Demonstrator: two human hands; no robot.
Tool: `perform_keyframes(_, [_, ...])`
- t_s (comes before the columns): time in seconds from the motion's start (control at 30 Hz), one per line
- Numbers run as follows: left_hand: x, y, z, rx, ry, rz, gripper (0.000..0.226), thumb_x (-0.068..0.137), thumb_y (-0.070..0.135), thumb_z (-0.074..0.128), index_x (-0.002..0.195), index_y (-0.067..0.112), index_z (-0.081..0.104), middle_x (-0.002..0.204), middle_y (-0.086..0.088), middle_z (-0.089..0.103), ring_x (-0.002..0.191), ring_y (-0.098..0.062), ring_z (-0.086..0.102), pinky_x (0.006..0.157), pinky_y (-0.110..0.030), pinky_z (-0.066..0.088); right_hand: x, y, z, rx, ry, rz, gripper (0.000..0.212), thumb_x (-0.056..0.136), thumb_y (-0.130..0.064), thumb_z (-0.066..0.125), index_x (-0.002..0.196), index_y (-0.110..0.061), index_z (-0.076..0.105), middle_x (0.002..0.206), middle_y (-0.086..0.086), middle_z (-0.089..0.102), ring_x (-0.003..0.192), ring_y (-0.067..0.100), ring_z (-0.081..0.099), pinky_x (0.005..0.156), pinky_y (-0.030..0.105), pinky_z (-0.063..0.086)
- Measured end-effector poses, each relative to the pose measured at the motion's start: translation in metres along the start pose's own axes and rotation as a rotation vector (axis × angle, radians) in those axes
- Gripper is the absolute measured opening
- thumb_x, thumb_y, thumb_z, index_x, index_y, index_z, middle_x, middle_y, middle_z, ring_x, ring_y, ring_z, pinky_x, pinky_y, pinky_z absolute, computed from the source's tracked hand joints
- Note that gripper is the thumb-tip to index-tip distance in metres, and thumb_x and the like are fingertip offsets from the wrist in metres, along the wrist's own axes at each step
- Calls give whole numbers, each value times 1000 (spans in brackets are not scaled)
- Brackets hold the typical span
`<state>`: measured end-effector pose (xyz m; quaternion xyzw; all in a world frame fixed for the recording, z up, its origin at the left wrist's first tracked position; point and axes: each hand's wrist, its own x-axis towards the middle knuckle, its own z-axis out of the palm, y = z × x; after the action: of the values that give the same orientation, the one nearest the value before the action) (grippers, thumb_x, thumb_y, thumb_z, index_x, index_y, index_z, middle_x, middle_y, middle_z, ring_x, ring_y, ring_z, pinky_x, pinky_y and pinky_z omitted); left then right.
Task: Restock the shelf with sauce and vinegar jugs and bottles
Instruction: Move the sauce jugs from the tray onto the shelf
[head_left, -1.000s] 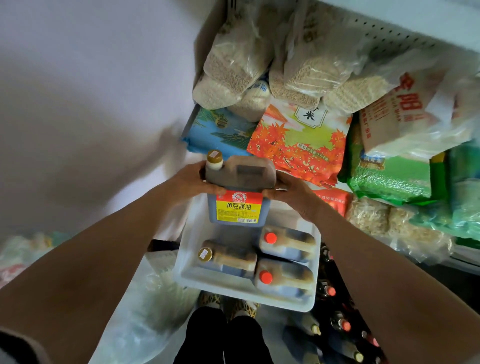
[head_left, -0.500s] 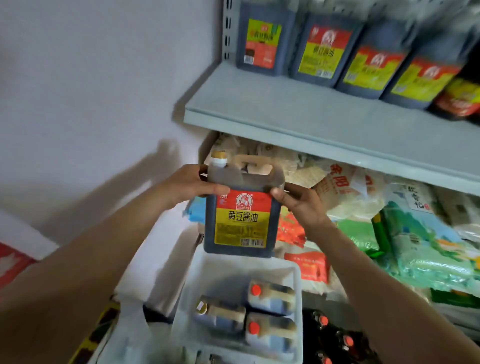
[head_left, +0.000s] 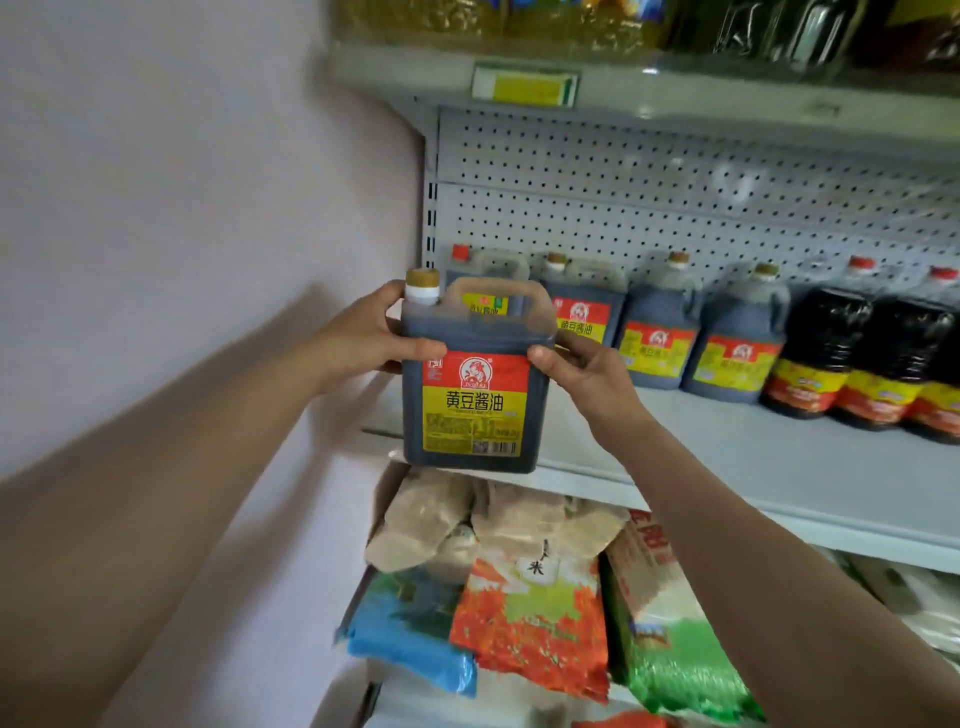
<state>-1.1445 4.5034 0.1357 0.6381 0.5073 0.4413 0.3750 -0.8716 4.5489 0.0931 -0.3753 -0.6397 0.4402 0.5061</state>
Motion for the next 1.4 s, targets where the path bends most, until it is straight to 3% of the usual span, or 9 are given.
perform_keyframes(0.07, [18, -6, -1, 0, 3, -22, 73, 75, 11, 84, 134, 32, 46, 111, -2, 73, 101, -19, 71, 69, -28, 60, 14, 7, 1, 7, 1, 18, 68, 79, -27, 80, 137, 0, 57, 126, 14, 69, 120, 25, 65, 102, 39, 53])
perform_keyframes(0.23, [51, -34, -1, 43, 7, -38, 78, 77, 1, 82, 140, 26, 43, 117, -7, 69, 109, -27, 67, 84, -41, 60, 41, 37, 5, -16, -42, 50, 54, 85, -14, 77, 135, -4, 59, 122, 6, 72, 118, 20, 66, 101, 38, 54])
perform_keyframes(0.4, [73, -54, 1, 39, 11, -4, 78, 75, 1, 83, 139, 27, 44, 104, 4, 70, 96, -17, 70, 62, -24, 56, 53, 60, 5, 14, -20, 27, 59, 82, -21, 77, 137, -10, 59, 124, 2, 72, 117, 21, 66, 99, 37, 55])
perform_keyframes(0.53, [78, -62, 0, 139, -68, -87, 95, 74, 12, 87, 142, 38, 26, 114, 3, 62, 102, -20, 65, 64, -37, 59, 48, 81, 3, -246, -125, 38, 61, 79, -21, 84, 134, -19, 57, 119, -5, 71, 111, 17, 65, 90, 31, 55])
perform_keyframes(0.6, [81, -66, 1, 188, -82, -100, 100, 72, 15, 88, 142, 39, 20, 113, 5, 61, 101, -19, 66, 63, -37, 60, 44, 96, 7, -349, -182, 109, 68, 72, -24, 90, 131, -19, 56, 120, -5, 70, 113, 17, 64, 95, 36, 55])
perform_keyframes(0.7, [88, -69, 0, 181, -82, -108, 100, 72, 16, 88, 141, 43, 20, 115, 8, 60, 102, -19, 66, 68, -43, 63, 46, 109, 9, -418, -175, 133, 73, 66, -34, 93, 129, -23, 57, 119, -9, 70, 111, 11, 64, 97, 37, 54])
perform_keyframes(0.87, [120, -71, -6, 192, -52, -121, 94, 75, 11, 85, 140, 38, 23, 118, 4, 59, 108, -24, 64, 75, -55, 61, 76, 111, 17, -539, -144, 133, 70, 71, -38, 89, 130, -22, 55, 115, -9, 68, 101, 10, 62, 79, 16, 47])
perform_keyframes(1.2, [192, -90, -14, 183, -52, -155, 98, 74, 14, 87, 136, 53, 22, 127, 8, 57, 115, -24, 60, 73, -52, 62, 139, 131, 16, -583, -122, 142, 64, 79, -33, 85, 133, -18, 55, 123, -2, 68, 104, 16, 62, 89, 29, 50])
perform_keyframes(1.4, [194, -98, -13, 161, -34, -128, 96, 73, 14, 87, 127, 61, 24, 125, 11, 56, 113, -22, 59, 75, -53, 61, 140, 139, 17, -591, -83, 169, 59, 79, -33, 84, 129, -18, 56, 111, -7, 65, 100, 16, 62, 79, 22, 45])
